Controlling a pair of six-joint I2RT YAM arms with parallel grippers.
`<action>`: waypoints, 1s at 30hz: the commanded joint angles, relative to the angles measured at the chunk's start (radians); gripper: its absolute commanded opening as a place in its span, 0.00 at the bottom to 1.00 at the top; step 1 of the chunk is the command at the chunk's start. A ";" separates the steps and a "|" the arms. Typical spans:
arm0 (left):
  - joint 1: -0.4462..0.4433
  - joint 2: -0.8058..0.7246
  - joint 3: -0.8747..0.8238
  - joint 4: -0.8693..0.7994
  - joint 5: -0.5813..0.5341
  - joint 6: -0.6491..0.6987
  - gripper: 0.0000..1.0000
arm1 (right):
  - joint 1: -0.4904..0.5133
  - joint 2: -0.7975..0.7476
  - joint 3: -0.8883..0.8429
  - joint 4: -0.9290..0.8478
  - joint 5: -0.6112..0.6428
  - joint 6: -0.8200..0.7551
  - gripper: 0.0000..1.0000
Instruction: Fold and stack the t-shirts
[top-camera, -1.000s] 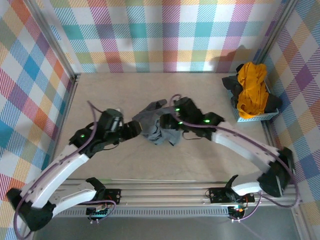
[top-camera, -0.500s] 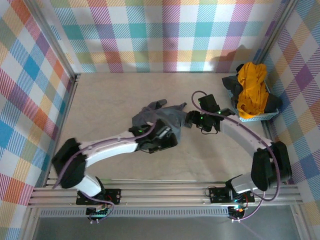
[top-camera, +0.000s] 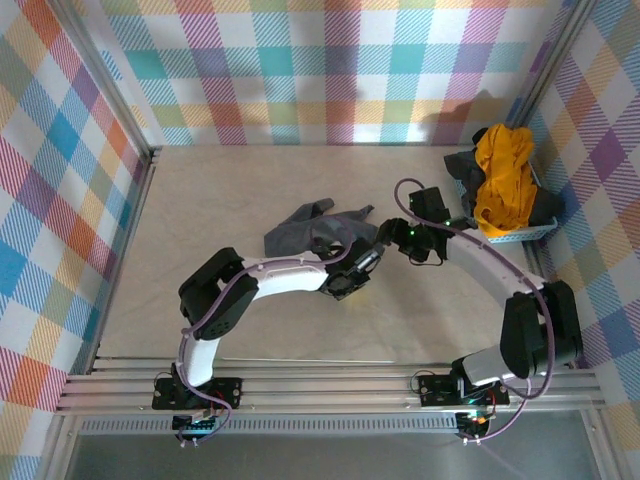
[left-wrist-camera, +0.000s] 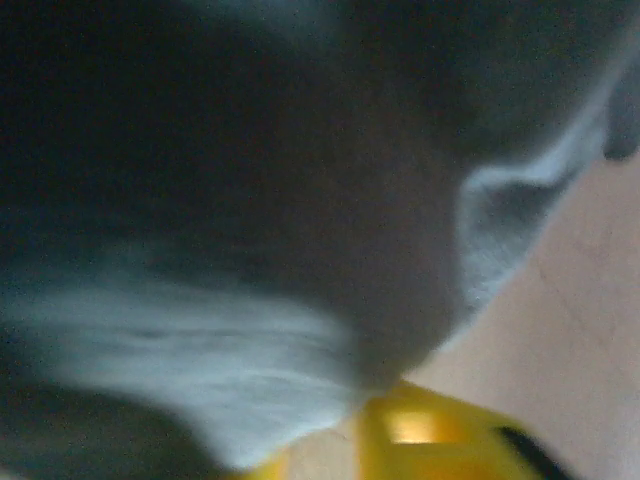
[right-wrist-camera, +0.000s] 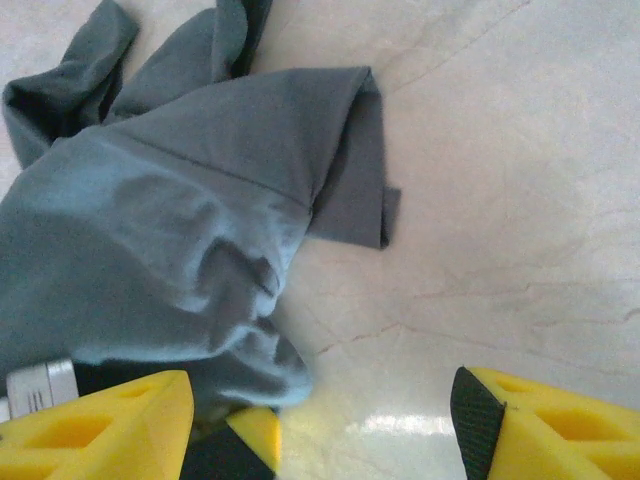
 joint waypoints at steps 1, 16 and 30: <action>0.015 -0.174 -0.117 -0.037 -0.122 0.013 0.00 | 0.003 -0.071 -0.041 0.001 -0.031 0.011 0.68; 0.255 -1.205 -0.537 -0.451 -0.156 0.140 0.00 | 0.208 -0.217 -0.105 -0.059 0.093 0.099 0.62; 0.639 -1.235 -0.454 -0.604 0.057 0.422 0.00 | 0.275 0.116 0.084 -0.017 0.115 -0.011 0.67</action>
